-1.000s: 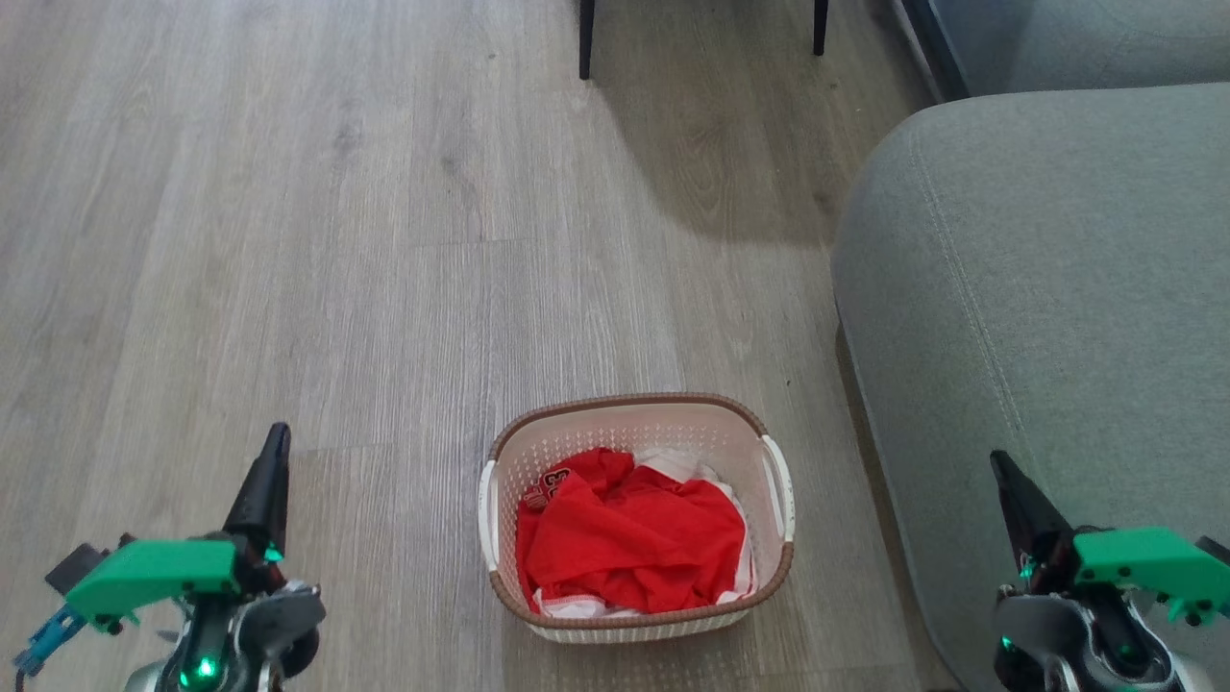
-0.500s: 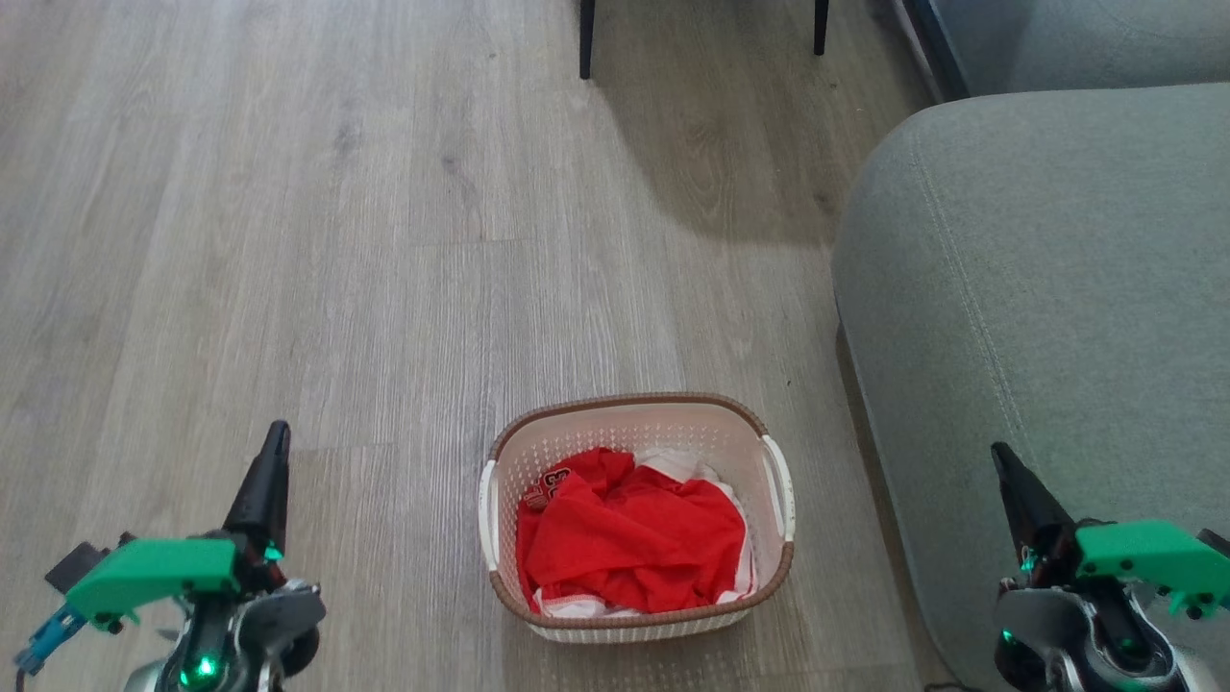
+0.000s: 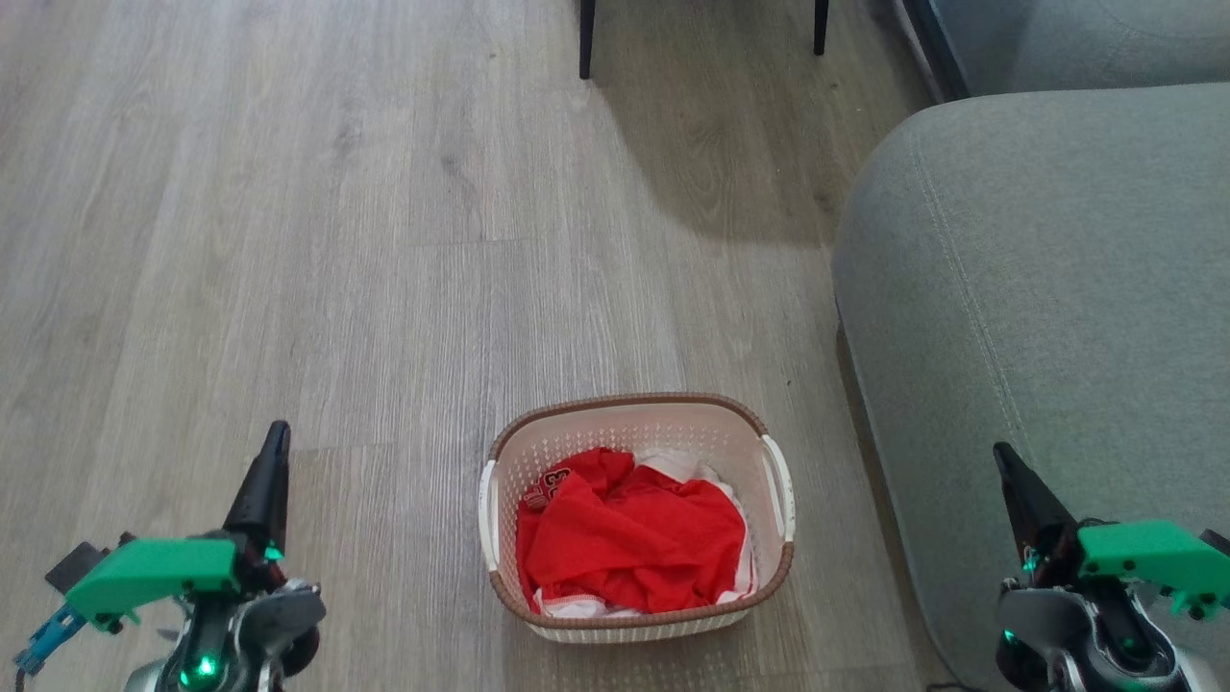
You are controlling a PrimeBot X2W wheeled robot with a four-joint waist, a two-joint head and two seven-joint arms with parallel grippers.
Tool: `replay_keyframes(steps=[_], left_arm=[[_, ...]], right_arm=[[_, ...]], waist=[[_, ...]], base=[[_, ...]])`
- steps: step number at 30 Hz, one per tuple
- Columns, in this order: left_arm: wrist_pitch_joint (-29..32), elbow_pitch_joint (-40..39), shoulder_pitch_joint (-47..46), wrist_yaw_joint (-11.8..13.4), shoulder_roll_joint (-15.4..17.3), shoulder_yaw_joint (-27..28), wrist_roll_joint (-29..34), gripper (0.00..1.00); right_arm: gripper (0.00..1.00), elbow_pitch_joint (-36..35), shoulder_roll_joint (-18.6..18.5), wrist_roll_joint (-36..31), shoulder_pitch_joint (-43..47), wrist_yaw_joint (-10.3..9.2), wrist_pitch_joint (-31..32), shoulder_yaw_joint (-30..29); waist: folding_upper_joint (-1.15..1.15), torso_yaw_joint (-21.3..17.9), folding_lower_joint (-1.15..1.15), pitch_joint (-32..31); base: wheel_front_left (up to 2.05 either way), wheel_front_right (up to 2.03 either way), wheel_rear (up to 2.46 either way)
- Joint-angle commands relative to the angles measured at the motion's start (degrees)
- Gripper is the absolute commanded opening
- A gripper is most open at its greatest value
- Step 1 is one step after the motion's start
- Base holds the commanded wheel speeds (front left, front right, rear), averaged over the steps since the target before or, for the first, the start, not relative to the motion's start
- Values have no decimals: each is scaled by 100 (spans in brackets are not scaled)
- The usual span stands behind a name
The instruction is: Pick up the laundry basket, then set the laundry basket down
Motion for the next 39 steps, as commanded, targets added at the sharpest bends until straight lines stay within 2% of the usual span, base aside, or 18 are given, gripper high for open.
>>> replay_keyframes(steps=[1,39], left_arm=[[40,-172,-266,-38,27,209,-23,0],[44,-172,-266,-38,24,214,-19,0]], right_arm=[[0,-181,-90,-6,-275,-8,30,89],[0,-179,-61,-40,-279,-8,62,48]], waist=[[0,0,0,0],[0,0,0,0]], base=[[0,0,0],[0,0,0]])
